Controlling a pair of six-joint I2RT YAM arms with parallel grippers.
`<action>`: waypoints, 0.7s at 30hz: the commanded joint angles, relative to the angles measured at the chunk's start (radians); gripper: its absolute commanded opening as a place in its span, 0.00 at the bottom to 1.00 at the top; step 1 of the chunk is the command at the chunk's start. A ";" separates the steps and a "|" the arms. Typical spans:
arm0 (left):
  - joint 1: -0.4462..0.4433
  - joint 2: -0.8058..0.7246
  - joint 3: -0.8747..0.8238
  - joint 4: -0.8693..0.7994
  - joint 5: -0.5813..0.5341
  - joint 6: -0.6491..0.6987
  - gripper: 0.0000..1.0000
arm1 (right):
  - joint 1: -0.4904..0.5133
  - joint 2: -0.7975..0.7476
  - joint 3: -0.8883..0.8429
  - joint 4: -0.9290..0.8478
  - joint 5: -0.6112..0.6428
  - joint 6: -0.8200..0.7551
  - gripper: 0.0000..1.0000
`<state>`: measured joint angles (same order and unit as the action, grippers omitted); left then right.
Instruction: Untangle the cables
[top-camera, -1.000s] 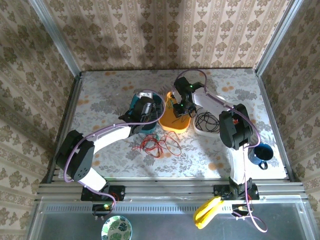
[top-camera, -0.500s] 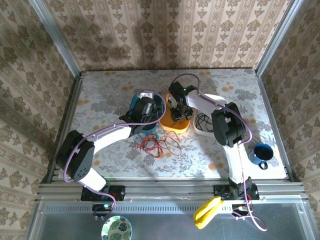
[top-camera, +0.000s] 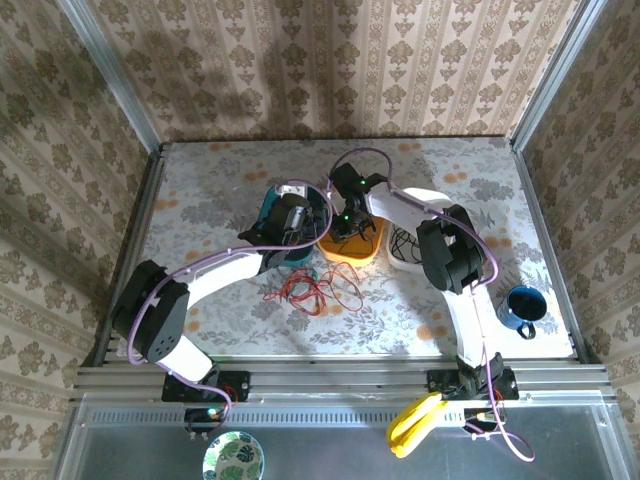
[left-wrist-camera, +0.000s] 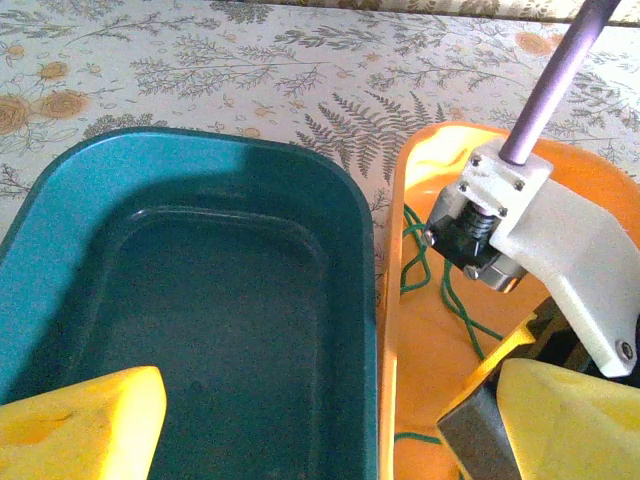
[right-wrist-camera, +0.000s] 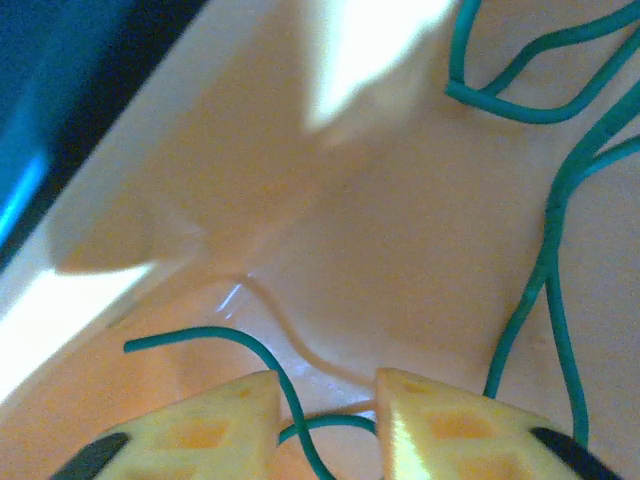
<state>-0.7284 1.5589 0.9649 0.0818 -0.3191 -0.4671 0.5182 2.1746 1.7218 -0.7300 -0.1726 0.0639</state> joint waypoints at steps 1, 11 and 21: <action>-0.012 -0.024 0.027 -0.023 -0.008 0.060 0.88 | 0.005 -0.140 -0.068 0.098 0.009 0.012 0.40; -0.002 -0.138 -0.049 -0.111 0.056 0.110 0.90 | 0.066 -0.483 -0.374 0.112 -0.057 -0.022 0.48; 0.030 -0.241 -0.177 -0.251 -0.051 -0.111 0.90 | 0.278 -0.403 -0.434 0.107 -0.097 -0.136 0.48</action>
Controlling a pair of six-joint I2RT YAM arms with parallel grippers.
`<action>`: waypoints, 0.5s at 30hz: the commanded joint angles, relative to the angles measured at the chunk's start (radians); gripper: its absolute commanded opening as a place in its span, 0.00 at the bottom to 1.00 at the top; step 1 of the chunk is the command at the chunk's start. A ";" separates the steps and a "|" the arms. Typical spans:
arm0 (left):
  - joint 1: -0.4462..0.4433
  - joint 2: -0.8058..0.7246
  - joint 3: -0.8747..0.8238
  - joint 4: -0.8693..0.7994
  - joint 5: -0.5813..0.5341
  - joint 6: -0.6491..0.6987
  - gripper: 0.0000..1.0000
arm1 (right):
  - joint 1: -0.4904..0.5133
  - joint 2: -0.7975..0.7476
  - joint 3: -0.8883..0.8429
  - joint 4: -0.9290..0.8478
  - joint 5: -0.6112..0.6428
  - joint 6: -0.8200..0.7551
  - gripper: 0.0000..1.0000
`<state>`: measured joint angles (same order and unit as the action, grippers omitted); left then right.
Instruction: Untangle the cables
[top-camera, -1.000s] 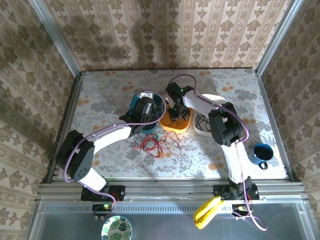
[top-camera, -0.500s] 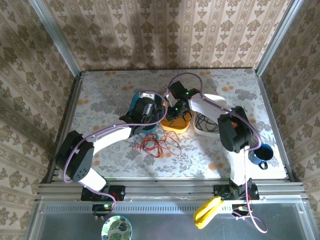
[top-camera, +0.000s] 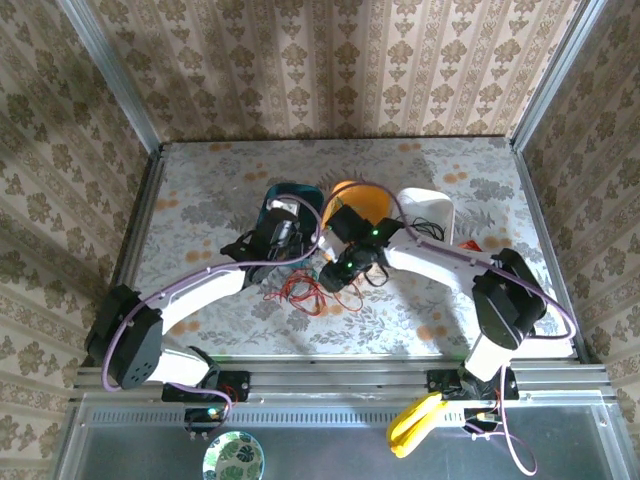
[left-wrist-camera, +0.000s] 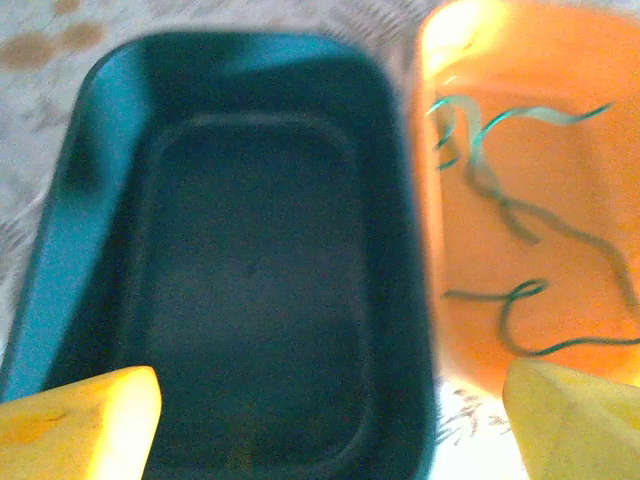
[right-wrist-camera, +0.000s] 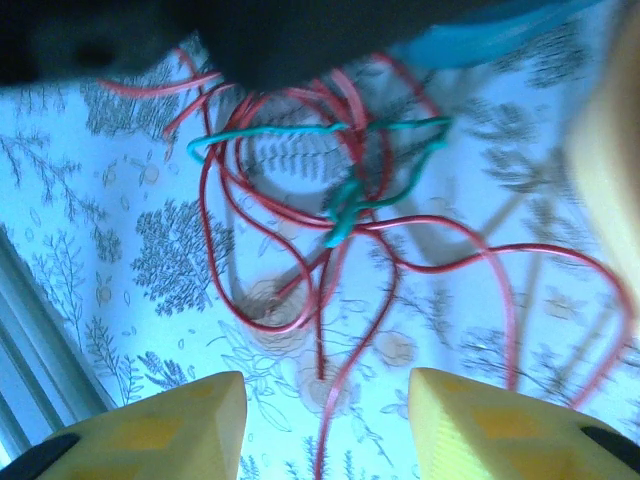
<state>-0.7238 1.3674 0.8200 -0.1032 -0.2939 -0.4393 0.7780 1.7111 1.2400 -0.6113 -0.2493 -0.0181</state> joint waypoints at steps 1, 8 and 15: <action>0.036 -0.061 -0.048 -0.059 -0.076 -0.174 0.89 | 0.024 0.086 0.070 -0.021 -0.024 -0.061 0.48; 0.040 -0.081 -0.085 -0.065 -0.085 -0.202 0.89 | 0.025 0.177 0.124 0.044 -0.035 -0.026 0.47; 0.037 -0.076 -0.086 -0.049 -0.059 -0.180 0.89 | -0.002 0.214 0.150 0.084 0.005 -0.013 0.34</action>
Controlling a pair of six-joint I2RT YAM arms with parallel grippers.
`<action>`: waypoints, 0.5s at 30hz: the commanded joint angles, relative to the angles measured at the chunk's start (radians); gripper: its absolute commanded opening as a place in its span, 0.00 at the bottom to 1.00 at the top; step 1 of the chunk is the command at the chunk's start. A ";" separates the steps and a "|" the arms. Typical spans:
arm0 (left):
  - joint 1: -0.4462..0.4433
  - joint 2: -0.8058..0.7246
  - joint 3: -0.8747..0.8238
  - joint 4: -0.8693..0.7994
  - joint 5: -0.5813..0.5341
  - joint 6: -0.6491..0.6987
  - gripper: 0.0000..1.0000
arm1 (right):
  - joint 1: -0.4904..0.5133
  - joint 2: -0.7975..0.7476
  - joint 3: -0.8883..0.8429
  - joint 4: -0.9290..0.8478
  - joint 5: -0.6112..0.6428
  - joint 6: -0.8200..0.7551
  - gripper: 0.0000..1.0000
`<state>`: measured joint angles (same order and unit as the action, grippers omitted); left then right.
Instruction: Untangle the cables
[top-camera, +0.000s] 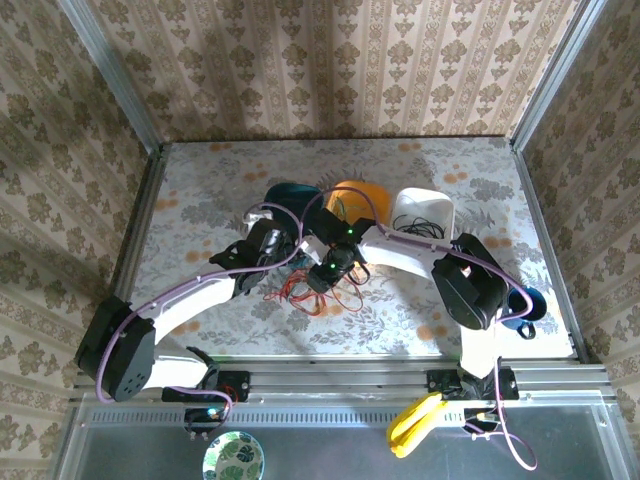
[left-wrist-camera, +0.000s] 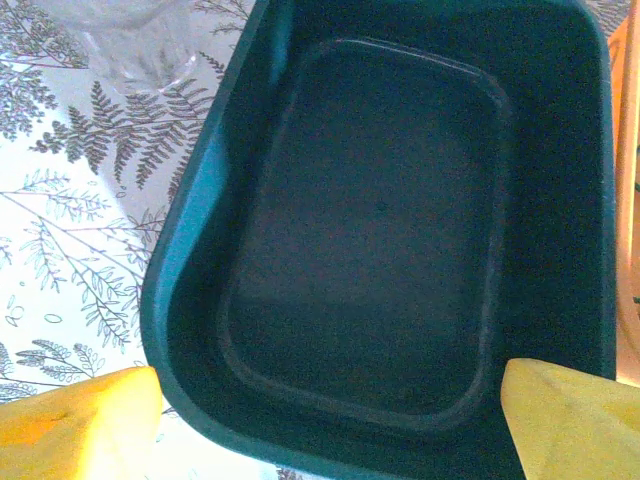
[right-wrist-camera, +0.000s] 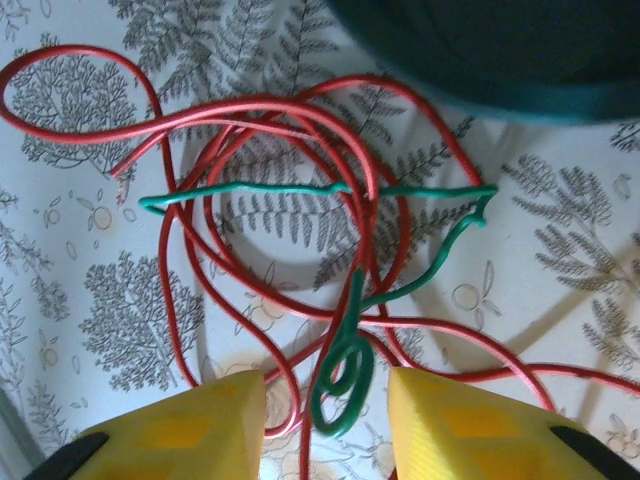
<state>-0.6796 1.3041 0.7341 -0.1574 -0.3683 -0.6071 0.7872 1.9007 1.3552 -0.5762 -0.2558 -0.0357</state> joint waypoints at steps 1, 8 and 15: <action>-0.009 -0.012 0.001 0.004 0.018 -0.009 0.89 | -0.016 0.024 0.036 0.070 0.007 0.007 0.29; -0.018 -0.009 0.004 0.026 0.048 0.025 0.89 | -0.042 -0.049 -0.001 0.131 -0.004 0.014 0.01; -0.038 0.045 0.032 0.064 0.085 0.056 0.89 | -0.057 -0.214 -0.076 0.149 0.010 0.023 0.00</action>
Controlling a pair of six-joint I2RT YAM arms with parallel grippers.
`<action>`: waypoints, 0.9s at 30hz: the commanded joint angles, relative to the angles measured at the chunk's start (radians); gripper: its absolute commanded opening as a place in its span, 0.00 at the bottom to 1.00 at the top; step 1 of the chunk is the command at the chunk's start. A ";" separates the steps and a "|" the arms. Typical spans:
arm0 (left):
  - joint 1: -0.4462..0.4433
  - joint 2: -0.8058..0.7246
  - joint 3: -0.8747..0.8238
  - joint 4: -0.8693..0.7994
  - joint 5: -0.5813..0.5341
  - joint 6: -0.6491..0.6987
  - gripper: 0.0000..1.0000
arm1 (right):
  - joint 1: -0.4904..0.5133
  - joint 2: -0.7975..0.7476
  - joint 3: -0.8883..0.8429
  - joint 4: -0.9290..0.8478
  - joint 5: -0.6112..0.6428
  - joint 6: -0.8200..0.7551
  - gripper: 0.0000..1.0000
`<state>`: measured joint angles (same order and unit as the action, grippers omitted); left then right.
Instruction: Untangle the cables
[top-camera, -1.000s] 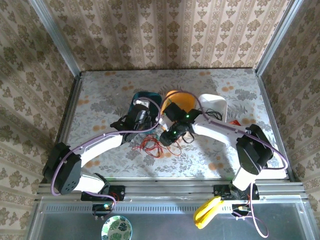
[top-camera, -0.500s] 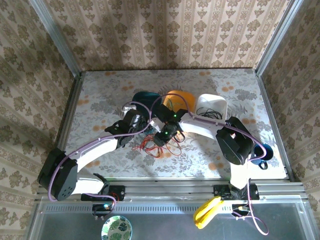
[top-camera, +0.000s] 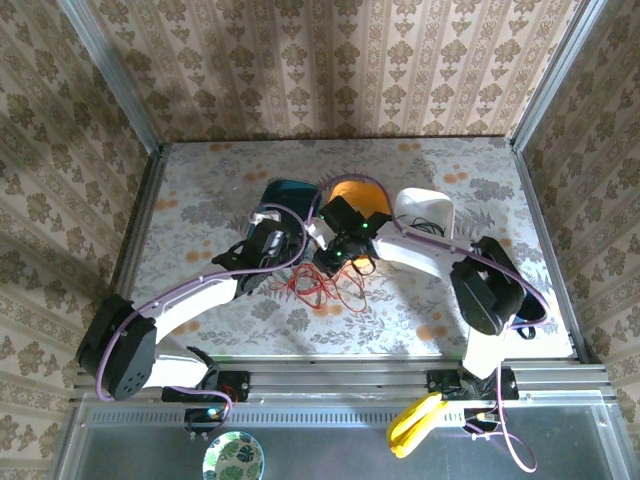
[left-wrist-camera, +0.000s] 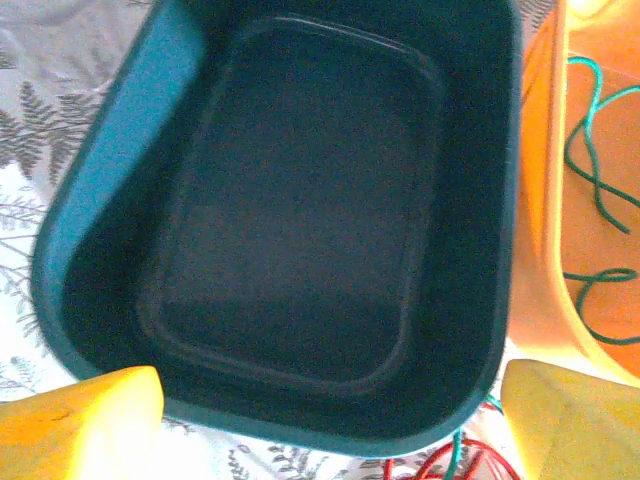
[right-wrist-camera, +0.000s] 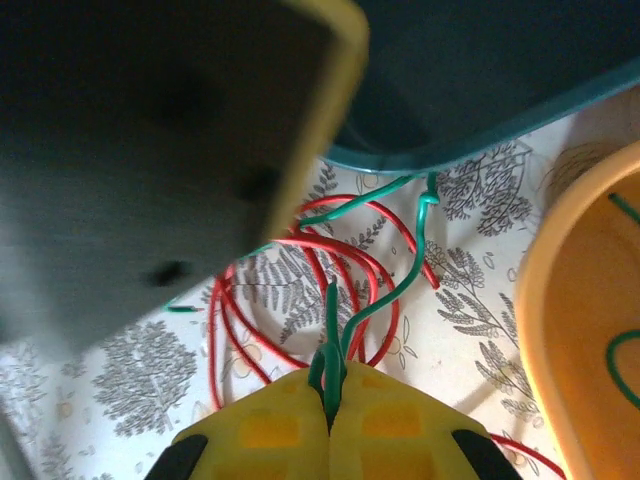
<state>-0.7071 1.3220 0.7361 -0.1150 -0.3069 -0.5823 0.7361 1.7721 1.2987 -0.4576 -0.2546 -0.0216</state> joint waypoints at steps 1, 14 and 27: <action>-0.012 0.037 0.035 0.024 0.024 0.031 0.89 | -0.006 -0.105 -0.028 0.028 0.020 0.009 0.00; -0.037 0.112 0.069 0.052 0.075 0.049 0.87 | 0.001 -0.257 -0.148 0.087 0.421 -0.016 0.01; -0.044 0.132 0.083 0.087 0.217 0.130 0.86 | -0.062 -0.158 -0.085 0.091 0.604 0.046 0.01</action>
<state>-0.7425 1.4475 0.7925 -0.0376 -0.1215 -0.4881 0.7139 1.5818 1.1709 -0.3653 0.2962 -0.0257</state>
